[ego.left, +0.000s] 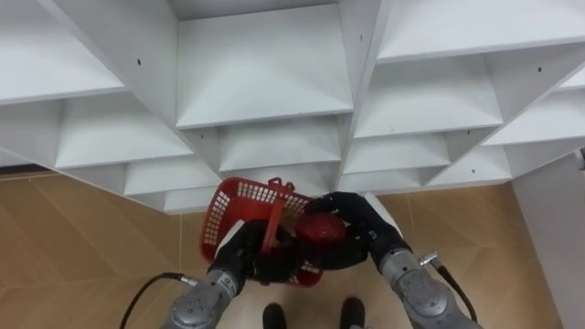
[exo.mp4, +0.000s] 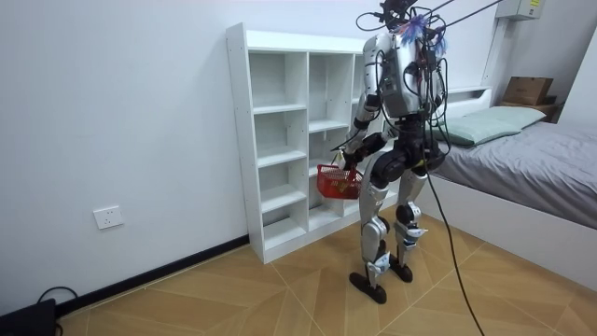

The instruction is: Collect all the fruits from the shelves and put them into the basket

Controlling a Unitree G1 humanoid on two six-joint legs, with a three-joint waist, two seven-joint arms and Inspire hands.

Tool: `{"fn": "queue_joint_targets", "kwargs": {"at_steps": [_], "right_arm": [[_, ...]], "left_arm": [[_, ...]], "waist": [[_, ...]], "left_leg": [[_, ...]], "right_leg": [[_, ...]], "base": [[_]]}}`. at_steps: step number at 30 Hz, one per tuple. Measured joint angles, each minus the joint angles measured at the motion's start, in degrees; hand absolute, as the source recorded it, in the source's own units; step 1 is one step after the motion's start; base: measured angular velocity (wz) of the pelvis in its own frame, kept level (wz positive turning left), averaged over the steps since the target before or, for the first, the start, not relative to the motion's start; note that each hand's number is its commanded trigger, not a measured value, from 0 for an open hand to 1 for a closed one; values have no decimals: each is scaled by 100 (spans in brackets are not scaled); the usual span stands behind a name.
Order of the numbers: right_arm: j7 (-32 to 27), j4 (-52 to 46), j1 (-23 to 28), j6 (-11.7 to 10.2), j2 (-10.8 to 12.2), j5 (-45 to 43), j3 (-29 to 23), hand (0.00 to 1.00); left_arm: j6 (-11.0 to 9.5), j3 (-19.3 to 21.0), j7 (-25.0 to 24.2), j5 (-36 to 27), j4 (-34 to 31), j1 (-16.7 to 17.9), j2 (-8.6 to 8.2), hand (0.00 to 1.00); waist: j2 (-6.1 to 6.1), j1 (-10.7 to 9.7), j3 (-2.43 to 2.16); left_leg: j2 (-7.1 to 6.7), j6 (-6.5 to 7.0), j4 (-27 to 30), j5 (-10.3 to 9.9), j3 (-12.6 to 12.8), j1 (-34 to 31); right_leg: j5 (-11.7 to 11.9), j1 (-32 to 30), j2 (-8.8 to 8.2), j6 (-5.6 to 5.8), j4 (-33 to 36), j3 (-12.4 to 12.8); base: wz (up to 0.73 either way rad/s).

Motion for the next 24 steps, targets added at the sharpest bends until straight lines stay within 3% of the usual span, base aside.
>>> {"fn": "queue_joint_targets", "kwargs": {"at_steps": [3, 4, 5, 7, 9, 11, 24], "right_arm": [[-1, 0, -7, -1, 45, 0, -30, 100], [-1, 0, -7, -1, 50, 0, -38, 95], [-2, 0, -14, -2, 55, -4, -46, 75], [-2, 0, -25, -2, 56, -10, -47, 64], [-1, 46, -32, -2, 57, -10, -47, 18], [-3, 84, -33, -2, 57, -11, -56, 0], [235, 85, -28, -2, 66, 1, -176, 0]], "left_arm": [[0, -2, 5, -4, -103, 16, 13, 100], [0, -11, 2, -3, -140, 18, 19, 100], [0, -11, 2, -2, -154, 18, 19, 100], [0, -12, 3, -1, -171, 18, 18, 100], [0, -59, -3, 4, -171, 19, 19, 100], [0, -99, -43, 1, -172, 28, 28, 100], [48, -147, -161, -2, -227, 49, 36, 100]], "waist": [[0, -6, 0], [0, -8, 0], [0, -15, 0], [0, -21, 0], [0, -24, -1], [-1, -23, 0], [-6, -47, -3]], "left_leg": [[-1, 0, -8, 0, -2, -2], [-2, 0, -8, 0, -2, -4], [-3, 0, -8, 0, -2, -8], [-4, 0, -6, 0, -2, -23], [-3, 0, 3, 0, -4, -26], [-4, 0, 8, 0, -1, -27], [-3, 0, 35, 1, 4, -19]], "right_leg": [[0, -6, 1, 0, -1, 1], [0, -7, 1, 0, -2, 1], [0, -14, 1, 0, -1, 5], [0, -33, 1, 0, 4, 8], [0, -35, 1, 0, 6, 11], [0, -35, 0, 0, 6, 15], [3, -21, 0, 3, 12, 17]], "base": [[0], [0], [0], [0], [0], [0], [0]]}}
